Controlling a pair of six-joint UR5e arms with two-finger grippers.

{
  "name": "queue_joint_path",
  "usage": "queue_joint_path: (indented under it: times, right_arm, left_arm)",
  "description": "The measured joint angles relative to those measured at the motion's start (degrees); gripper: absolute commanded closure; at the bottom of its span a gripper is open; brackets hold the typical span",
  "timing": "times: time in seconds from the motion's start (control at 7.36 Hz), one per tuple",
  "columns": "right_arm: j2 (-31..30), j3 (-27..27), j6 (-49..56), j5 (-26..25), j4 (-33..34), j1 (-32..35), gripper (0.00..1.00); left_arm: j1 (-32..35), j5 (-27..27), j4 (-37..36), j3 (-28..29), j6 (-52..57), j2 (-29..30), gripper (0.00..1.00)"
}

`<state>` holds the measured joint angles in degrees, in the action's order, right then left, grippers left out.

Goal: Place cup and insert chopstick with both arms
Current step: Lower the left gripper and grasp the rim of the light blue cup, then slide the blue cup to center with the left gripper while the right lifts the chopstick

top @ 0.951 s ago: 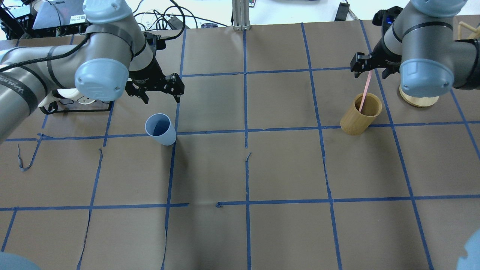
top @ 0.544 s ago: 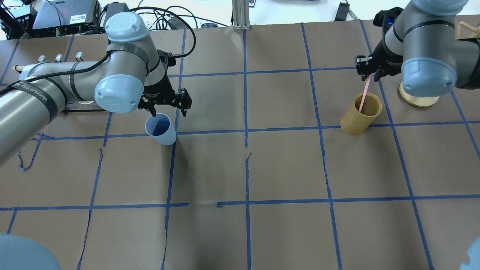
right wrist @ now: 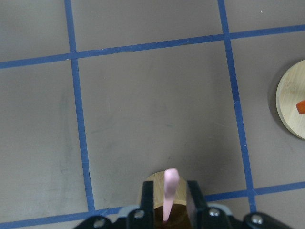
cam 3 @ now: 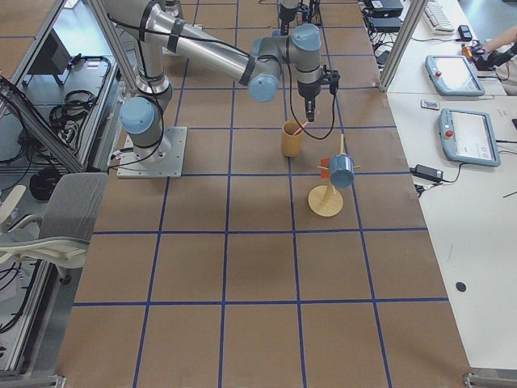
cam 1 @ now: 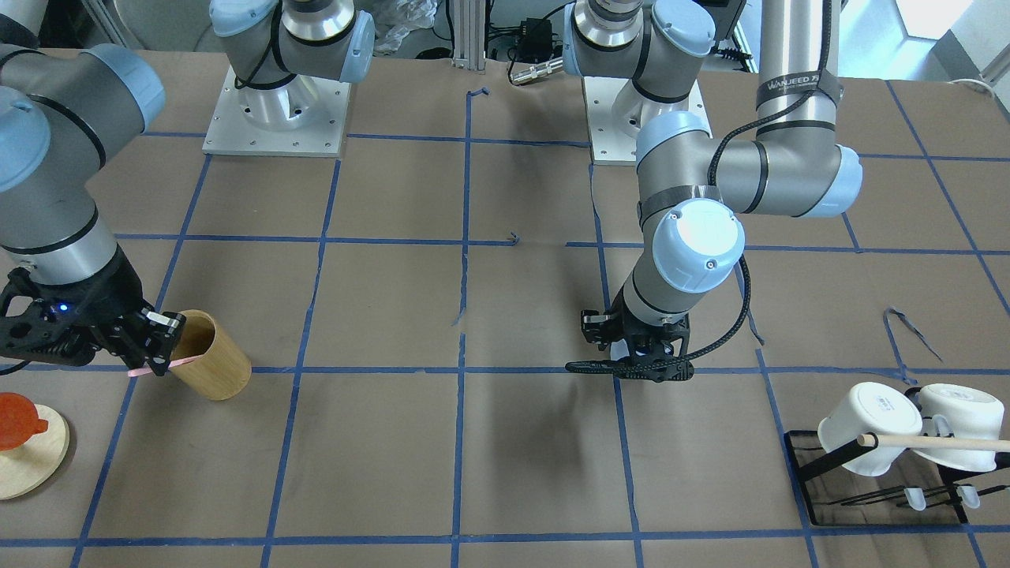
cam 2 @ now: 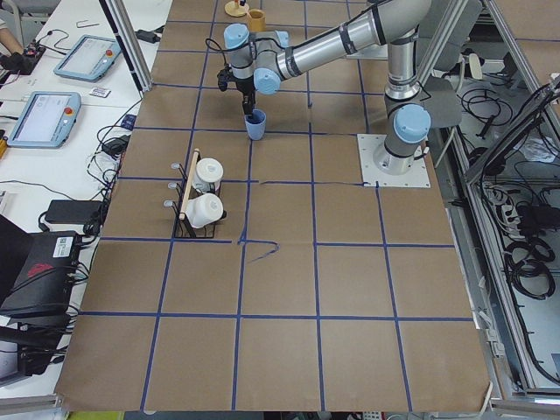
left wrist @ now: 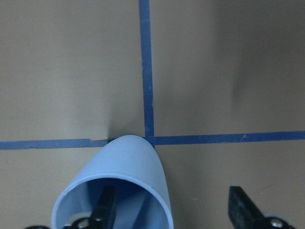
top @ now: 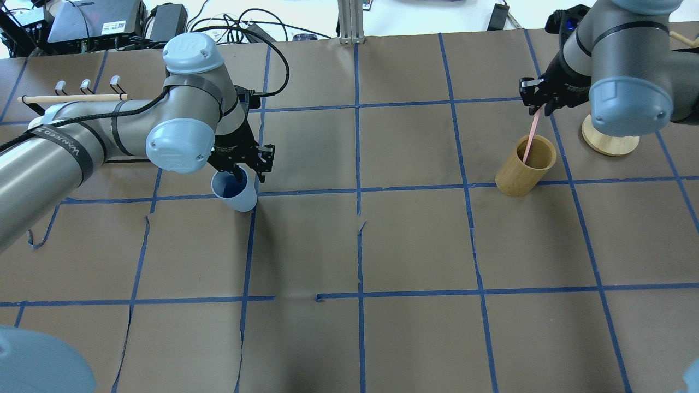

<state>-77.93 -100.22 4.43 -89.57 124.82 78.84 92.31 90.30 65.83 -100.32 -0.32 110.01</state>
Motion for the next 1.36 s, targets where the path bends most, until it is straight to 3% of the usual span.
queue_joint_path:
  times: [0.41,0.95,1.36]
  right_arm:
    - [0.2,0.1,0.3,0.0,0.6,0.0,0.69]
    - [0.2,1.1,0.2,2.2,1.2,0.0,1.00]
    - [0.1,2.2,0.3,2.4,0.8,0.0,1.00]
  left_arm:
    - [1.4,-0.6,0.0,2.1,-2.1,-0.5,1.00]
    - [13.8,-2.1,0.0,11.2,-23.1,2.5,1.00]
    - [19.6,-2.9,-0.7,12.1,-29.4,5.3,1.00]
